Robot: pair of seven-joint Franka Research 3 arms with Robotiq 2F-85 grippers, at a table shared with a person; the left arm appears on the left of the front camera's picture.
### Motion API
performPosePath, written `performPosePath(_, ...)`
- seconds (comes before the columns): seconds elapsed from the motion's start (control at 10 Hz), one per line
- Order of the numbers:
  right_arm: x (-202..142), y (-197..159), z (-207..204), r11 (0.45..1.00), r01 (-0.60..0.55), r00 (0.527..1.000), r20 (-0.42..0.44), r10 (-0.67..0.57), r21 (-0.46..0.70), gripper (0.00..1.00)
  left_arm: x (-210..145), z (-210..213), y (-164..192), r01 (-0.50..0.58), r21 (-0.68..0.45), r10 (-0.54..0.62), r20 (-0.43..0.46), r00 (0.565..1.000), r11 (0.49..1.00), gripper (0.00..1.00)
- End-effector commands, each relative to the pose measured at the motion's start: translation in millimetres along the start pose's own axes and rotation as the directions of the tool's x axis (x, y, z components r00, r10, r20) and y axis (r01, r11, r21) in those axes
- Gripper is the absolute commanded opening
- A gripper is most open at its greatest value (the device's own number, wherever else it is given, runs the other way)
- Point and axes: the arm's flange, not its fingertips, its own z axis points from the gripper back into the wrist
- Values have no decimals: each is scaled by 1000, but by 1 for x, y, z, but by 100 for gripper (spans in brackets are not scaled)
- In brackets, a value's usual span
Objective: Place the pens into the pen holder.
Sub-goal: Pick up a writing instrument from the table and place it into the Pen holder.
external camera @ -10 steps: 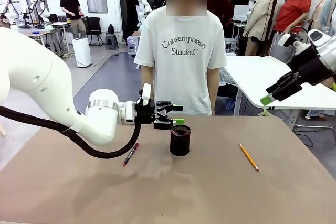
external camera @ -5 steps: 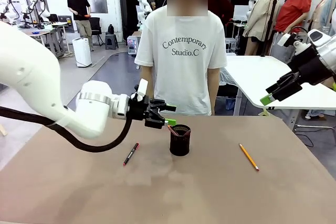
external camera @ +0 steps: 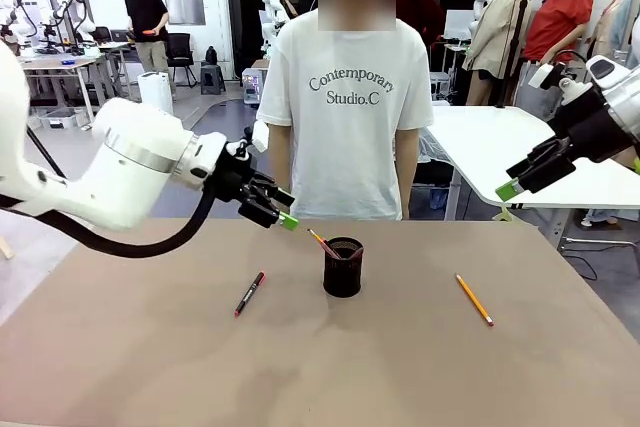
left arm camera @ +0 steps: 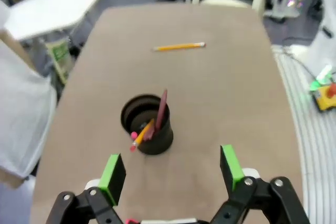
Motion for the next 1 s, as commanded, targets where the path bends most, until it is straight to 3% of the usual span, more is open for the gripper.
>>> performPosePath(0.0, 1, -1, 0, 1000, -5, 1000, 15, 5, 8, 100, 22, 9, -12, -39, -39, 36, -79, 996, 998, 93)
performPosePath(0.1, 1, -1, 0, 1000, -5, 1000, 15, 5, 8, 100, 28, 12, -14, -86, -37, 81, -125, 989, 996, 93)
performPosePath(0.3, 1, -1, 0, 1000, -5, 1000, 15, 5, 8, 100, 22, 10, -6, -154, 58, 165, -338, 926, 986, 93)
performPosePath(0.5, 1, -1, 0, 1000, -5, 1000, 15, 5, 8, 100, 10, -3, 12, -124, 94, 153, -444, 883, 988, 93)
performPosePath(0.7, 1, -1, 0, 1000, -5, 1000, 15, 5, 8, 100, 2, -14, 20, -194, 137, 237, -508, 828, 971, 93)
performPosePath(0.9, 1, -1, 0, 1000, -5, 1000, 15, 5, 8, 100, -15, -30, 29, -203, 255, 316, -572, 757, 945, 93)
